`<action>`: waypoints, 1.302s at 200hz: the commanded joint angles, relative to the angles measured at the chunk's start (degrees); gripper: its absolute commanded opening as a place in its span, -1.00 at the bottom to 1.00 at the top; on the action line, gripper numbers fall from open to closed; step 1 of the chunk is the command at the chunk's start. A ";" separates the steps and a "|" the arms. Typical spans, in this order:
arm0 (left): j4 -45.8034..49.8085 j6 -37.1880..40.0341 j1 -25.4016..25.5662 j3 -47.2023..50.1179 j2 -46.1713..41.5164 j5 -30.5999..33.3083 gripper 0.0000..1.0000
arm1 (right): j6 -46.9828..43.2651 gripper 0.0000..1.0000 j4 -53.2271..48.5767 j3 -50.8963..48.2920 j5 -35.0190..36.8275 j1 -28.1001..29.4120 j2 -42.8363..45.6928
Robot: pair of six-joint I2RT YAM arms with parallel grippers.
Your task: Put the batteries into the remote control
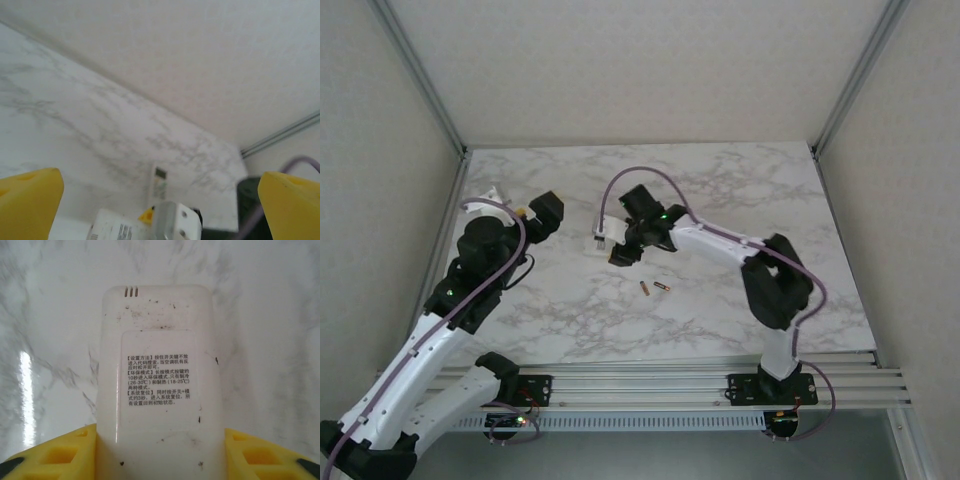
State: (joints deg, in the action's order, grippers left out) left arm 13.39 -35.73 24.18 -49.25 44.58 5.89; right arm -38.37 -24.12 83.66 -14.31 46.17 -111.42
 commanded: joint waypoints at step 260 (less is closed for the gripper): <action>-40.63 10.46 -2.30 24.69 26.74 -7.93 0.98 | 76.26 -0.24 -1.77 -20.42 18.39 2.25 15.16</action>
State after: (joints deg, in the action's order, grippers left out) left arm -16.32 -29.08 22.39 -27.92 72.10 -0.54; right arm 30.09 -19.90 63.37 0.45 47.90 -93.89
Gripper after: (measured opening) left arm 0.984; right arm 0.419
